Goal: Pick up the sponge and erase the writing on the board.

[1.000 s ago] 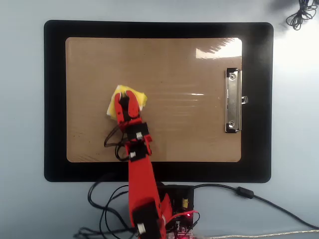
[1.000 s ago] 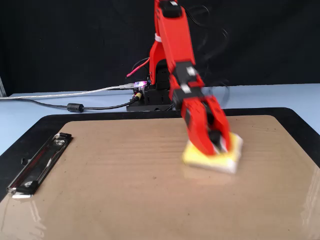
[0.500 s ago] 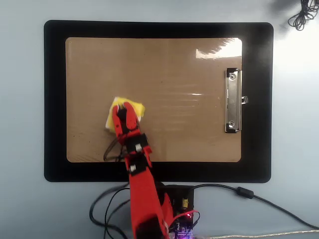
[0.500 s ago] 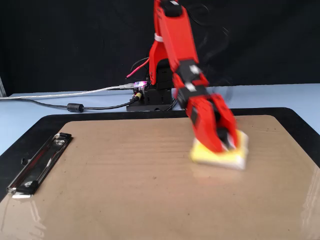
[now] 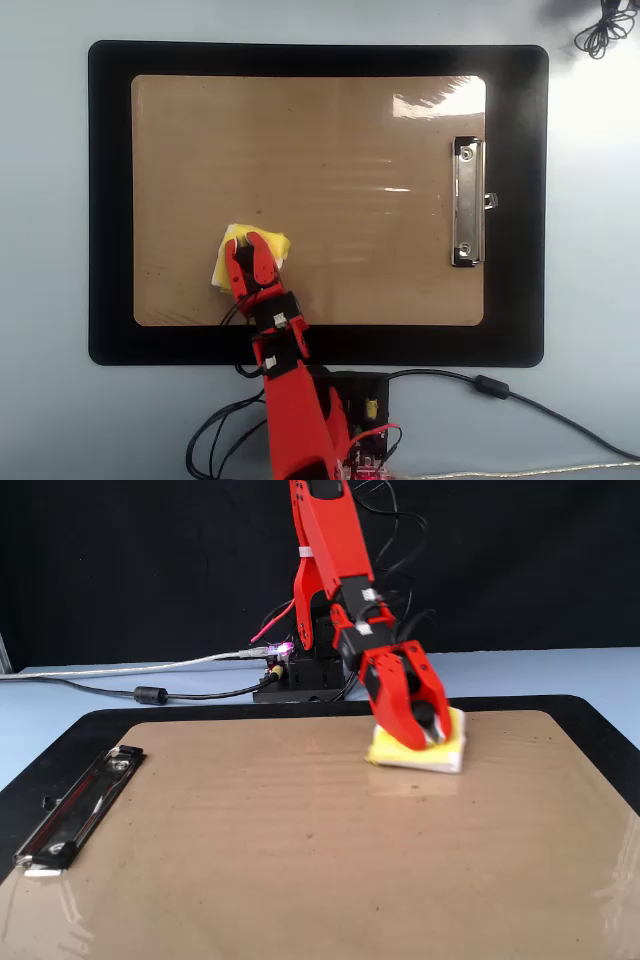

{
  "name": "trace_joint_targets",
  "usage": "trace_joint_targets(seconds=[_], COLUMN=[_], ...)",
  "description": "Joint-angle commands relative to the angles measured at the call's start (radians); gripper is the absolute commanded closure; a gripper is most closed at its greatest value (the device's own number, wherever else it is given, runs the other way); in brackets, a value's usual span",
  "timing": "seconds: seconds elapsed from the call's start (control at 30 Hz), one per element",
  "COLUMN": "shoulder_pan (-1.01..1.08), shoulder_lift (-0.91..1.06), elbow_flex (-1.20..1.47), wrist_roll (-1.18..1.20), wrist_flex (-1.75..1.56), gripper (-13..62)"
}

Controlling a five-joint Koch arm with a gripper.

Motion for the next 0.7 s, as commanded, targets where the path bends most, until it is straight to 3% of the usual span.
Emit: trace_joint_targets(seconds=[0.0,0.17,0.23,0.37,0.4,0.57,0.67], shoulder_pan=[0.009,0.15,0.184,0.187,0.186,0.176,0.166], shoulder_lift=[-0.02,-0.451,-0.411,-0.018,-0.046,-0.62,-0.506], elbow_flex=[-0.048,-0.423,-0.316,0.052,0.028,-0.54,-0.426], wrist_roll=[0.031,0.075,0.121,0.147,0.147,0.143,0.143], wrist_flex=[-0.017,-0.129,-0.192,-0.213,-0.21,-0.239,-0.229], gripper=[57.0,57.0,57.0,57.0,57.0,57.0,57.0])
